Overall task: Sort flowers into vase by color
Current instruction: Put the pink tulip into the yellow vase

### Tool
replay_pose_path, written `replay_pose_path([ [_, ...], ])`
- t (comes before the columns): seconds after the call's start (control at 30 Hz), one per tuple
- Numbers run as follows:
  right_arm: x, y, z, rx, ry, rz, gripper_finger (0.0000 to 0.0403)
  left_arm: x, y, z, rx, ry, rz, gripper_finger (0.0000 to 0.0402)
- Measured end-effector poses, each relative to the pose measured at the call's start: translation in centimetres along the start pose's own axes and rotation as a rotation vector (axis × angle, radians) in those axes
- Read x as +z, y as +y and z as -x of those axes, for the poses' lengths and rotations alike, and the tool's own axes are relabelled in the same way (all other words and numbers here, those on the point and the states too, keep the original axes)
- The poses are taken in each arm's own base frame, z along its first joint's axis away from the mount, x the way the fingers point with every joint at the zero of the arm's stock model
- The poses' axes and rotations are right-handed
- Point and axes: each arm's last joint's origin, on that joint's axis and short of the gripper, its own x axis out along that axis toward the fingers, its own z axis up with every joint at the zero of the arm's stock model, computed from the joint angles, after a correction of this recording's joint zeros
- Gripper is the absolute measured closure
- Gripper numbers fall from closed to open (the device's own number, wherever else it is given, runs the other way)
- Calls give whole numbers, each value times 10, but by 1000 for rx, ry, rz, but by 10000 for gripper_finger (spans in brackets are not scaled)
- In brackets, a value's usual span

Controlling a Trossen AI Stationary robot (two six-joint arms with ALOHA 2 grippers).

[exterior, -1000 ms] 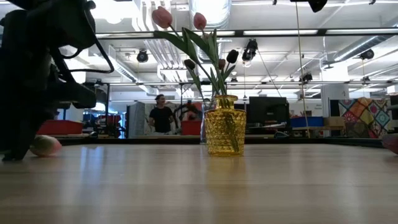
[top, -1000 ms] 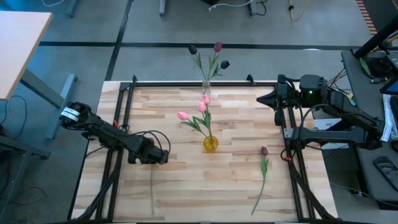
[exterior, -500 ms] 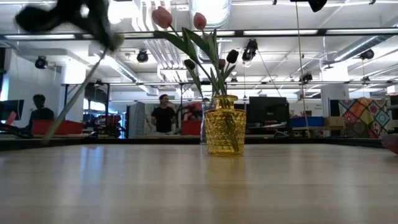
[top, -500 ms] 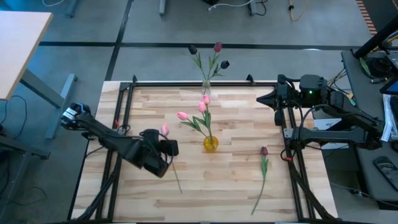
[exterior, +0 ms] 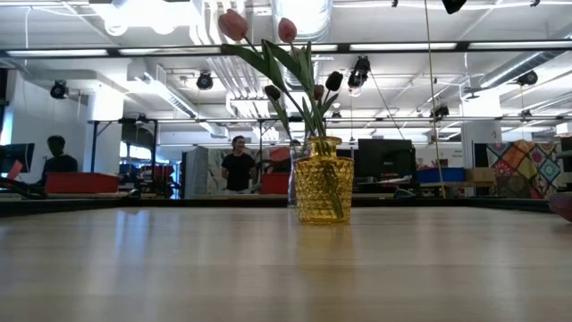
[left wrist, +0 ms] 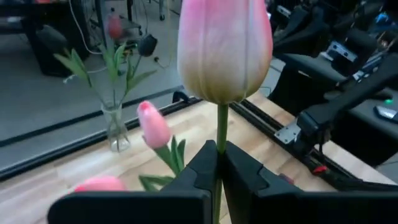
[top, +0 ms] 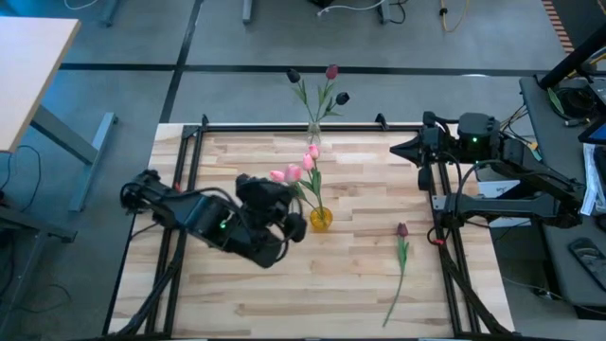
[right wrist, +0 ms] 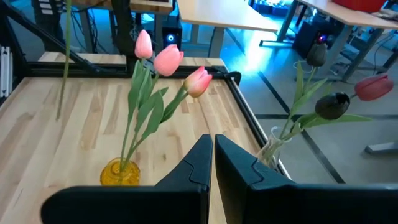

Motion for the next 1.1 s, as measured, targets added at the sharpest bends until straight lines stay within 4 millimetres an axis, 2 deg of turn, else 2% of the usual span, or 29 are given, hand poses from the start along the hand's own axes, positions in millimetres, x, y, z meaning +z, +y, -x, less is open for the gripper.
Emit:
replay_pose_path([
  [0.17, 0, 0, 0, 8, -4, 17, 390, 7, -12, -23, -73, 103, -74, 401],
  [0.37, 1, 0, 0, 7, -8, 18, 390, 12, -25, -67, -346, 179, -152, 402],
  [0.5, 1, 0, 1, 7, -9, 18, 390, 17, -22, -97, -440, 143, -189, 402],
  [0.6, 1, 0, 1, 7, -8, 18, 390, 20, -16, -113, -435, 101, -220, 402],
  [0.73, 1, 0, 1, 7, -9, 18, 390, 23, -11, -126, -412, 36, -247, 402],
  [0.9, 1, 0, 1, 7, -8, 23, 390, 13, -2, -142, -390, -18, -252, 402],
  [1.1, 1, 0, 2, 6, -12, 33, 390, -1, 12, -146, -398, -67, -203, 401],
])
